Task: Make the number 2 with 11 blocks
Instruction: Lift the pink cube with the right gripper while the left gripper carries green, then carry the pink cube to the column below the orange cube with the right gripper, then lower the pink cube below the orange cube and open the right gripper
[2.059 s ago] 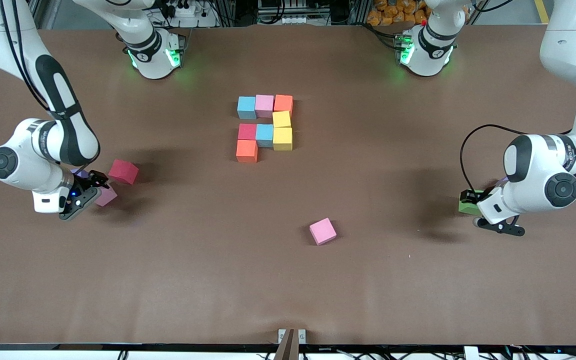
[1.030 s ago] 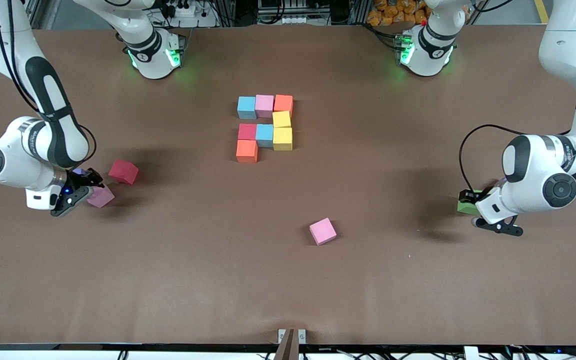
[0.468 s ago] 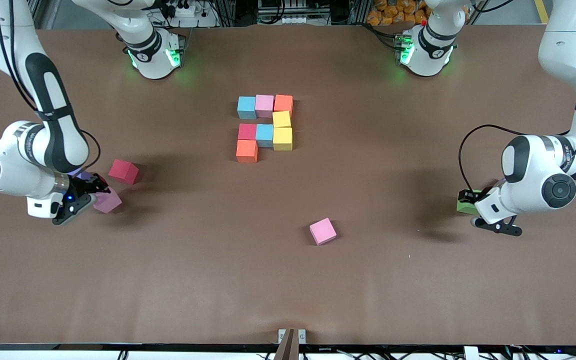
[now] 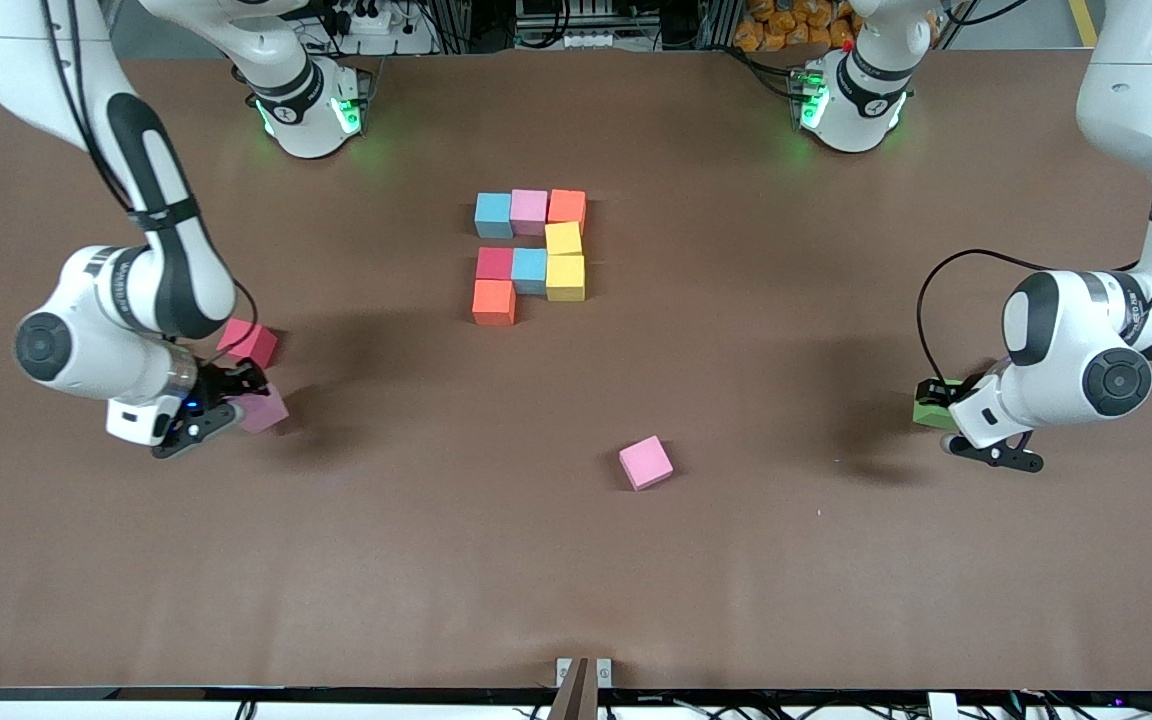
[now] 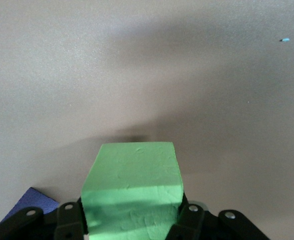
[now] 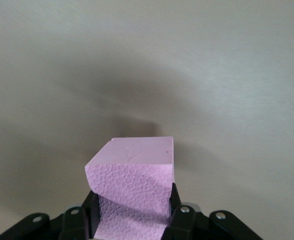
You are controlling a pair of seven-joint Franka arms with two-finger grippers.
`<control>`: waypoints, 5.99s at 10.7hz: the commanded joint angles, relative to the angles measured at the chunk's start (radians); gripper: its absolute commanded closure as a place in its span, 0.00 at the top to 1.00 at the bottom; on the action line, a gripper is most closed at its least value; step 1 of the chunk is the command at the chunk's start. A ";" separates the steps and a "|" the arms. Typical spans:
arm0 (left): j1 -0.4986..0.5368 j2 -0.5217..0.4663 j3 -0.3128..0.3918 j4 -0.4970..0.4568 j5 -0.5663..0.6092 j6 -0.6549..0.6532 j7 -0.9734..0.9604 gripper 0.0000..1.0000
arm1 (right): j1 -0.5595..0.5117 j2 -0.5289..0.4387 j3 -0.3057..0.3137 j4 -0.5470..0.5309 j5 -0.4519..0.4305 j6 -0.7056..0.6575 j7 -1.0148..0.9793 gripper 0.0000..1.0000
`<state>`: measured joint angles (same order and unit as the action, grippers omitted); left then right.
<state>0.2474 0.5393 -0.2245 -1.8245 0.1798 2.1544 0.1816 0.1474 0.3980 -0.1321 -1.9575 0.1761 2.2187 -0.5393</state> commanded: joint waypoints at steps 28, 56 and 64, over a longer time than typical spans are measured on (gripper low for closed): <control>-0.324 0.042 -0.257 0.249 -0.233 -0.242 -0.649 0.00 | 0.606 0.050 -0.004 -0.156 0.345 0.327 0.794 0.14; -0.310 0.031 -0.254 0.254 -0.220 -0.215 -1.234 0.00 | 0.632 0.045 -0.001 -0.159 0.345 0.225 0.934 0.12; -0.303 0.033 -0.254 0.257 -0.217 -0.215 -1.231 0.00 | 0.630 0.050 -0.001 -0.153 0.350 0.222 0.935 1.00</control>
<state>-0.0558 0.5729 -0.4769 -1.5697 -0.0477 1.9324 -1.0413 0.7650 0.4514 -0.1276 -2.0991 0.5107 2.4367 0.3828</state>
